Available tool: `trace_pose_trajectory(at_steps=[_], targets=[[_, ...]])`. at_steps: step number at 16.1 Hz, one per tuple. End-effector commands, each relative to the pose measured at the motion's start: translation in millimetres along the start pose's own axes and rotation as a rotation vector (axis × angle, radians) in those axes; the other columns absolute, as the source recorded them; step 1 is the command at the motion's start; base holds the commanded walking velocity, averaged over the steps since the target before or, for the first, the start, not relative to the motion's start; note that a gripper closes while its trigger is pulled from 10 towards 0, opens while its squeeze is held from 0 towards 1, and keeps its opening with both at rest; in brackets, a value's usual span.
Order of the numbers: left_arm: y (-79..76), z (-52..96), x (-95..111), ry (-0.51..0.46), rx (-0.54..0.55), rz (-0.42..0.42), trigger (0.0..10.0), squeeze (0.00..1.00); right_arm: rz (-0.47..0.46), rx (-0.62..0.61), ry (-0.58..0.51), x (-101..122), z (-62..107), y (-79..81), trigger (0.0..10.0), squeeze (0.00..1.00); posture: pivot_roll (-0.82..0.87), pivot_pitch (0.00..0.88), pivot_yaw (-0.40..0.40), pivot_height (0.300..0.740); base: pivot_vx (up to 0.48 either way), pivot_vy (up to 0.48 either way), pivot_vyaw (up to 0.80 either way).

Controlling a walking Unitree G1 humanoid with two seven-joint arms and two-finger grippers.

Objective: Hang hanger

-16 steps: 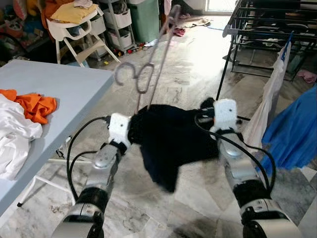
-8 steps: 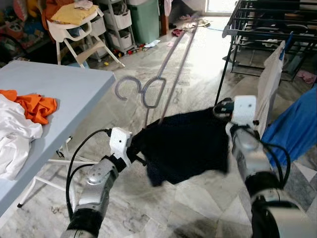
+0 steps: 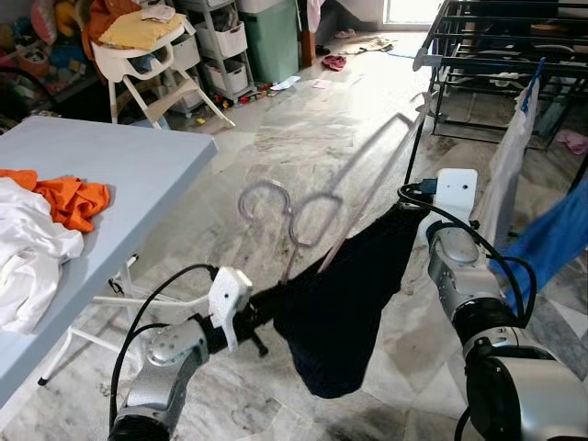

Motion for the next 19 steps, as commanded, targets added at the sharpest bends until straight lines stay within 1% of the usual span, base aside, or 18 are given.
trace_pose_trajectory(at_steps=[1,2,4,5,6,8,9,11,12,13,14,15,16,18,19], targets=[[0.5,16.0,-18,0.087,-0.004,0.009,10.0,0.00,-0.008,-0.050,-0.073,24,-6.0,-10.6,10.0,0.00,-0.16,0.000,0.154,0.740,0.000,0.000,0.00],[-3.7,20.9,-25,0.116,-0.026,0.004,10.0,0.00,-0.003,-0.072,-0.090,28,-6.4,-18.6,10.0,0.00,-0.17,0.000,0.155,0.740,0.000,0.000,0.00],[-7.2,25.4,-33,0.155,-0.053,-0.009,10.0,0.00,0.016,-0.094,-0.114,36,-7.2,-27.9,10.0,0.00,-0.18,0.000,0.156,0.740,0.000,0.000,0.00],[-8.5,26.2,-35,0.161,-0.062,-0.003,10.0,0.00,0.018,-0.100,-0.122,40,-7.7,-30.8,10.0,0.00,-0.18,0.000,0.158,0.740,0.000,0.000,0.00],[-9.8,26.0,-37,0.171,-0.070,0.006,10.0,0.00,0.015,-0.103,-0.132,45,-8.8,-33.1,10.0,0.00,-0.18,0.000,0.158,0.740,0.000,0.000,0.00],[-11.7,25.7,-49,0.235,-0.074,0.004,10.0,0.00,0.013,-0.092,-0.176,59,-10.7,-32.5,10.0,0.00,-0.18,0.000,0.159,0.740,0.000,0.000,0.00],[-8.8,23.3,-51,0.246,-0.037,0.024,10.0,0.00,0.013,-0.073,-0.193,63,-11.2,-29.2,10.0,0.00,-0.19,0.000,0.160,0.740,0.000,0.000,0.00],[2.2,15.7,-49,0.224,0.077,0.052,10.0,0.00,0.065,-0.026,-0.210,67,-11.2,-21.6,10.0,0.00,-0.19,0.000,0.159,0.740,0.000,0.000,0.00],[13.4,12.0,-45,0.197,0.173,0.100,10.0,0.00,0.091,0.017,-0.207,65,-10.0,-17.7,10.0,0.00,-0.19,0.000,0.156,0.740,0.000,0.000,0.00],[15.2,10.0,-44,0.182,0.179,0.124,10.0,0.00,0.092,0.033,-0.209,65,-9.4,-17.6,10.0,0.00,-0.19,0.000,0.155,0.740,0.000,0.000,0.00],[13.5,9.2,-44,0.187,0.159,0.111,10.0,0.00,0.078,0.058,-0.207,67,-9.1,-17.9,10.0,0.00,-0.19,0.000,0.153,0.740,0.000,0.000,0.00],[10.2,8.4,-44,0.189,0.134,0.109,10.0,0.00,0.108,0.098,-0.203,71,-9.4,-19.1,10.0,0.00,-0.20,0.000,0.153,0.740,0.000,0.000,0.00],[7.4,7.7,-45,0.189,0.118,0.104,10.0,0.00,0.114,0.096,-0.199,76,-10.4,-25.2,10.0,0.00,-0.20,0.000,0.153,0.740,0.000,0.000,0.00],[4.4,6.0,-44,0.177,0.097,0.109,10.0,0.00,0.069,0.088,-0.184,86,-13.2,-34.7,10.0,0.00,-0.21,0.000,0.151,0.740,0.000,0.000,0.00],[3.2,5.8,-44,0.167,0.086,0.118,10.0,0.00,0.068,0.080,-0.183,88,-13.9,-37.4,10.0,0.00,-0.21,0.000,0.152,0.740,0.000,0.000,0.00]])
Point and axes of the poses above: a point about 5 cm out from each wrist's last joint towards the gripper, its own z axis pointing back from the gripper into the wrist, its own x axis along the axis of the wrist's last joint, y = z × x, the point moved 2 cm from there along -z, pointing out of the wrist towards the gripper, and after that the axes turned 10 degrees about -z, right-handed, at the moved point
